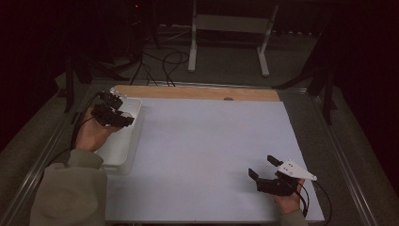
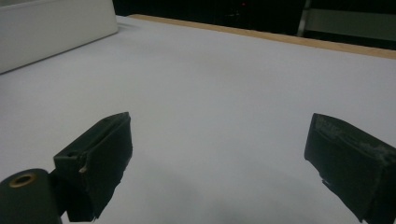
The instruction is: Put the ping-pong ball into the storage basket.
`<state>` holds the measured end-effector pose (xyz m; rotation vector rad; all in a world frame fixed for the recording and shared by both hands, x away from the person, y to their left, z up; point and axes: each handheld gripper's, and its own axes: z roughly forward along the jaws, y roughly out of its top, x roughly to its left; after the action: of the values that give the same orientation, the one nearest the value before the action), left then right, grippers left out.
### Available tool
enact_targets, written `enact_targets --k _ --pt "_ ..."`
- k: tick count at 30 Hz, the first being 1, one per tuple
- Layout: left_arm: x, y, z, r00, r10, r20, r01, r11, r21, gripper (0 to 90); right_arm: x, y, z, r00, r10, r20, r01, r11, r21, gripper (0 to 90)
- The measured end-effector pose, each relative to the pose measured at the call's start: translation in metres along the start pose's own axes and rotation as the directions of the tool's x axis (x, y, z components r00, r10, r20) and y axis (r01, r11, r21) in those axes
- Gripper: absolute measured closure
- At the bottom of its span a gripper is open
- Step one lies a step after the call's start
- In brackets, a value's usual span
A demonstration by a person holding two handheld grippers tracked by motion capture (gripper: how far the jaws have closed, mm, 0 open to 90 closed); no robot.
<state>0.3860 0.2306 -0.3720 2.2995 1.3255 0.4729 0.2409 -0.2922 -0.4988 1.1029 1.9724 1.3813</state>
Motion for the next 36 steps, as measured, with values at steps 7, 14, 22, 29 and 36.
enact_targets --k 7,14,22,29,36 --pt "0.002 -0.003 0.0 1.0 -0.004 -0.004 0.004 1.0 0.001 51.5 0.0 0.0 0.0 1.0 0.001 0.001 -0.001 1.0 0.001 6.9" --pt "0.003 -0.009 0.003 0.9999 -0.005 -0.01 0.005 1.0 0.005 51.5 0.0 0.0 0.0 1.0 0.0 0.0 0.0 1.0 0.0 6.9" --pt "0.005 -0.014 0.007 0.9999 -0.008 -0.013 0.008 0.9999 0.01 51.5 0.0 0.0 0.0 1.0 0.003 0.001 -0.003 1.0 0.002 6.9" --pt "0.006 -0.018 0.009 0.9998 -0.012 -0.013 0.012 0.9999 0.011 51.5 0.001 0.0 0.001 1.0 0.003 0.001 -0.003 1.0 0.004 6.9" --pt "0.007 -0.022 0.011 0.9998 -0.015 -0.012 0.016 0.9997 0.017 51.4 0.001 0.0 0.001 1.0 0.002 0.001 -0.002 1.0 0.004 6.9"
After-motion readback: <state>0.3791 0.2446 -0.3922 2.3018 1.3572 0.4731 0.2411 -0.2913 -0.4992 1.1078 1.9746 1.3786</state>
